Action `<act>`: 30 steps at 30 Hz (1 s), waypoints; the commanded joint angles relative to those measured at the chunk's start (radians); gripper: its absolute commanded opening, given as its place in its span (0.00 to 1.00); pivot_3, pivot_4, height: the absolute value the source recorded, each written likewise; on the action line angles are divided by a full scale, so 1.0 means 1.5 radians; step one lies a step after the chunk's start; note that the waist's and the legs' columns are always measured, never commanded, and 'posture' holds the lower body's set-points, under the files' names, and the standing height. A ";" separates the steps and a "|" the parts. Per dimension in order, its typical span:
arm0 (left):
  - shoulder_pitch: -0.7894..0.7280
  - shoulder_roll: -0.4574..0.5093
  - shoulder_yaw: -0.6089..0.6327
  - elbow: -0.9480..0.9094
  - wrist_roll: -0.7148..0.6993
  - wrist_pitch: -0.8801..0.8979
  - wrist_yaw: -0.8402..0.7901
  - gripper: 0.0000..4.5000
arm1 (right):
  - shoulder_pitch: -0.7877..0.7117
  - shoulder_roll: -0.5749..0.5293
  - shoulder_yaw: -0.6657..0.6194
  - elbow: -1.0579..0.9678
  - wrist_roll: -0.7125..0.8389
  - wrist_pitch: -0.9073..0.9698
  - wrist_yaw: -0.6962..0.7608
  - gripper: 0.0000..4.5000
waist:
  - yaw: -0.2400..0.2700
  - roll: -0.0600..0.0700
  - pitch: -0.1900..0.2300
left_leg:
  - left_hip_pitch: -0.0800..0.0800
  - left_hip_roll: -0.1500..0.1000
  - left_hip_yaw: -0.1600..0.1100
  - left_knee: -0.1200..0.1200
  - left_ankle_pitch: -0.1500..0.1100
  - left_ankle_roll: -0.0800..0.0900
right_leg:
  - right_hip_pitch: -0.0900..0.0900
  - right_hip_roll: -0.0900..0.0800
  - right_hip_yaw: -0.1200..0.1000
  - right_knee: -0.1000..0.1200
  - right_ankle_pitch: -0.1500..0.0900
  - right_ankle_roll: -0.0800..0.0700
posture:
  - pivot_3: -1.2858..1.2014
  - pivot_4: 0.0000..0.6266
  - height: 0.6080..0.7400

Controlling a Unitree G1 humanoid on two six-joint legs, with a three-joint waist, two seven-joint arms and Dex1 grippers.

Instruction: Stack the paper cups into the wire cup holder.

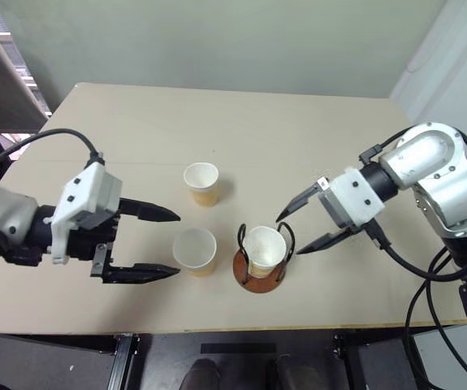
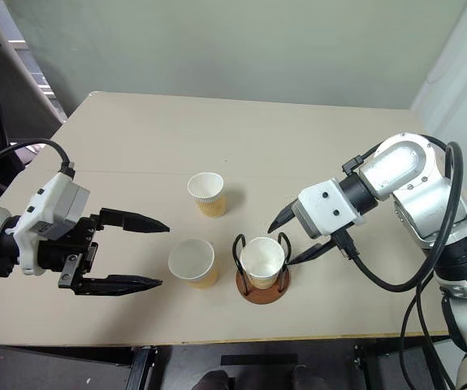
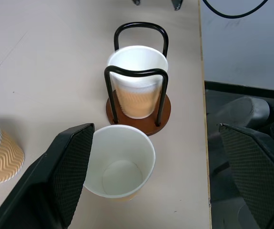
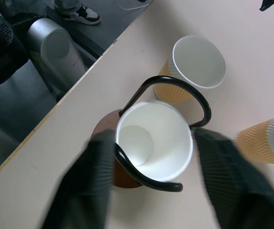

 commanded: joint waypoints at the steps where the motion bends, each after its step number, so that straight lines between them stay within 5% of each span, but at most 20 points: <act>1: -0.004 0.011 -0.008 -0.007 0.021 -0.026 -0.014 1.00 | 0.000 -0.007 -0.035 0.003 0.008 0.027 -0.010 0.91 | 0.000 0.000 0.000 | 0.000 0.000 0.000 0.000 0.000 0.000 | 0.000 0.000 0.000 0.000 0.000 0.000 | 0.52 0.24 1.00; 3: -0.002 0.018 -0.023 -0.005 0.043 -0.040 -0.022 1.00 | 0.005 -0.016 -0.058 0.019 0.022 0.050 -0.016 0.99 | 0.001 0.000 0.000 | 0.000 0.000 0.000 0.000 0.000 0.000 | 0.000 0.000 0.000 0.000 0.000 0.000 | 0.52 0.24 1.00; 9: -0.043 0.024 -0.146 0.031 0.145 -0.115 -0.051 1.00 | 0.072 -0.061 -0.251 0.092 0.208 0.197 -0.010 0.99 | 0.013 0.000 0.000 | 0.000 -0.001 -0.001 0.000 0.000 0.000 | 0.000 -0.001 0.000 -0.001 0.000 0.000 | 0.52 0.24 1.00; 15: -0.125 -0.014 -0.276 0.062 0.225 -0.163 -0.084 1.00 | 0.112 -0.069 -0.394 0.017 0.375 0.331 -0.102 0.99 | 0.010 0.000 0.000 | 0.000 0.000 0.000 0.000 0.000 -0.001 | 0.000 0.000 0.000 -0.001 0.000 0.000 | 0.52 0.24 1.00; 23: -0.181 -0.054 -0.397 0.112 0.358 -0.248 -0.124 1.00 | 0.154 -0.076 -0.447 -0.092 0.467 0.389 -0.204 0.99 | 0.003 0.000 0.000 | 0.000 -0.001 -0.001 0.000 0.000 0.000 | 0.000 0.000 0.000 -0.001 0.000 0.000 | 0.52 0.24 1.00; 26: -0.198 -0.073 -0.428 0.151 0.417 -0.291 -0.117 0.86 | 0.161 -0.082 -0.454 -0.108 0.484 0.395 -0.226 1.00 | 0.003 0.000 0.000 | 0.000 -0.001 -0.001 0.000 0.000 0.000 | 0.000 0.000 0.000 0.000 0.000 0.000 | 0.52 0.24 1.00; 30: -0.211 -0.100 -0.431 0.168 0.422 -0.301 -0.126 0.53 | 0.176 -0.094 -0.459 -0.124 0.490 0.394 -0.243 1.00 | 0.003 0.000 0.000 | 0.000 -0.001 -0.002 0.000 0.000 0.000 | 0.000 -0.001 0.000 -0.001 0.000 0.000 | 0.52 0.24 1.00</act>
